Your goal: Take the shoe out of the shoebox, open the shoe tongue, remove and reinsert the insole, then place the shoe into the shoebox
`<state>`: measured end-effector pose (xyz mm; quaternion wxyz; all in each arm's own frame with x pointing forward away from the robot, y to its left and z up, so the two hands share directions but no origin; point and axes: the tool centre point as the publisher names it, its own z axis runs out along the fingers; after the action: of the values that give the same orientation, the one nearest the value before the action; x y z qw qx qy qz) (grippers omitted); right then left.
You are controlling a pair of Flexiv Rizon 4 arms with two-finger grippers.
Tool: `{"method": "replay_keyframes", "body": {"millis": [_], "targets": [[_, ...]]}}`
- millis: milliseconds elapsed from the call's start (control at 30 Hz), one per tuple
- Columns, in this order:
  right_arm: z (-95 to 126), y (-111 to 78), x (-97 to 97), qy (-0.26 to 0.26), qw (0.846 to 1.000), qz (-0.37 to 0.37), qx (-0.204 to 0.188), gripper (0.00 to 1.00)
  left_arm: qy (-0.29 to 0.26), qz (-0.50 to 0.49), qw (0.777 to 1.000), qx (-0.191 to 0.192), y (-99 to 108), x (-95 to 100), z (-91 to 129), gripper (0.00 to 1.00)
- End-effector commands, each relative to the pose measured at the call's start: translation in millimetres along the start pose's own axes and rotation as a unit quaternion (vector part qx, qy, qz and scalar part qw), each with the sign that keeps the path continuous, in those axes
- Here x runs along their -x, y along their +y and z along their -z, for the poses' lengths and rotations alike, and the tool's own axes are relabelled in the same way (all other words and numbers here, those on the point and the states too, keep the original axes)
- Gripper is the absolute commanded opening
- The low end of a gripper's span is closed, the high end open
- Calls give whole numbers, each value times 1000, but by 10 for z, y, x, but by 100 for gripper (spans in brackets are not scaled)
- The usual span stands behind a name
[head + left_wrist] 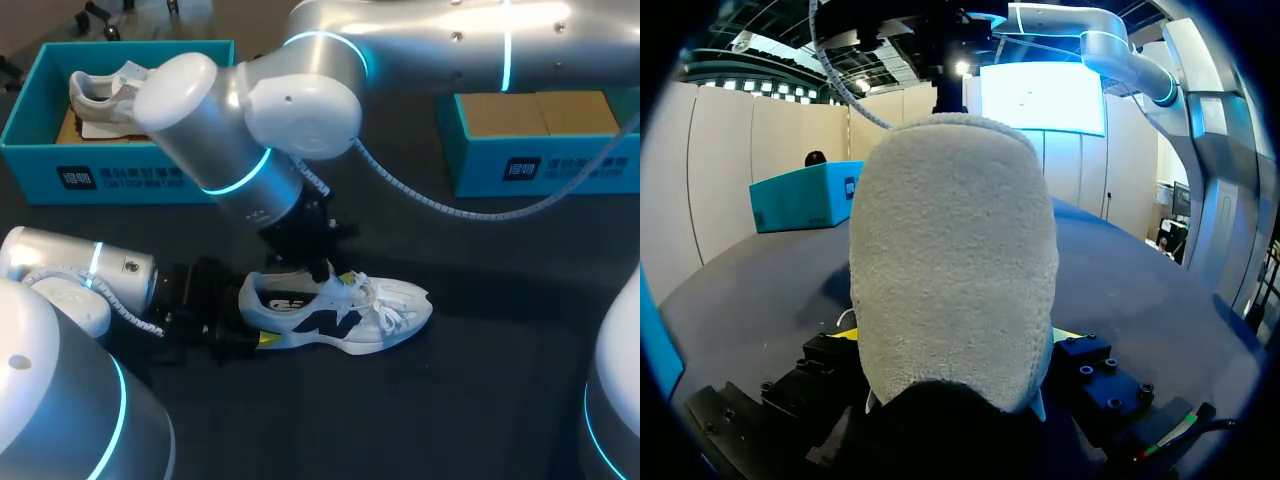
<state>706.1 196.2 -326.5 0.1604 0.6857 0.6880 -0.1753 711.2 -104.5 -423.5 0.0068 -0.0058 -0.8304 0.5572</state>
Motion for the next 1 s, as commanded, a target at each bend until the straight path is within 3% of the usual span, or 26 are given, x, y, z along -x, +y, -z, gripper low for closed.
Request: {"method": "replay_keyframes", "body": {"millis": [33, 867, 1000], "targets": [[-2, -71, 71, 3, 969, -248, 2, 0, 1, 1, 1000, 2, 30, 3, -14, 0], [-178, -148, 421, -25, 958, -286, -21, 3, 1, 1, 1000, 2, 30, 3, -14, 0], [-269, -185, 437, -29, 955, -293, -31, 13, 1, 1, 1000, 2, 30, 3, -14, 0]]}}
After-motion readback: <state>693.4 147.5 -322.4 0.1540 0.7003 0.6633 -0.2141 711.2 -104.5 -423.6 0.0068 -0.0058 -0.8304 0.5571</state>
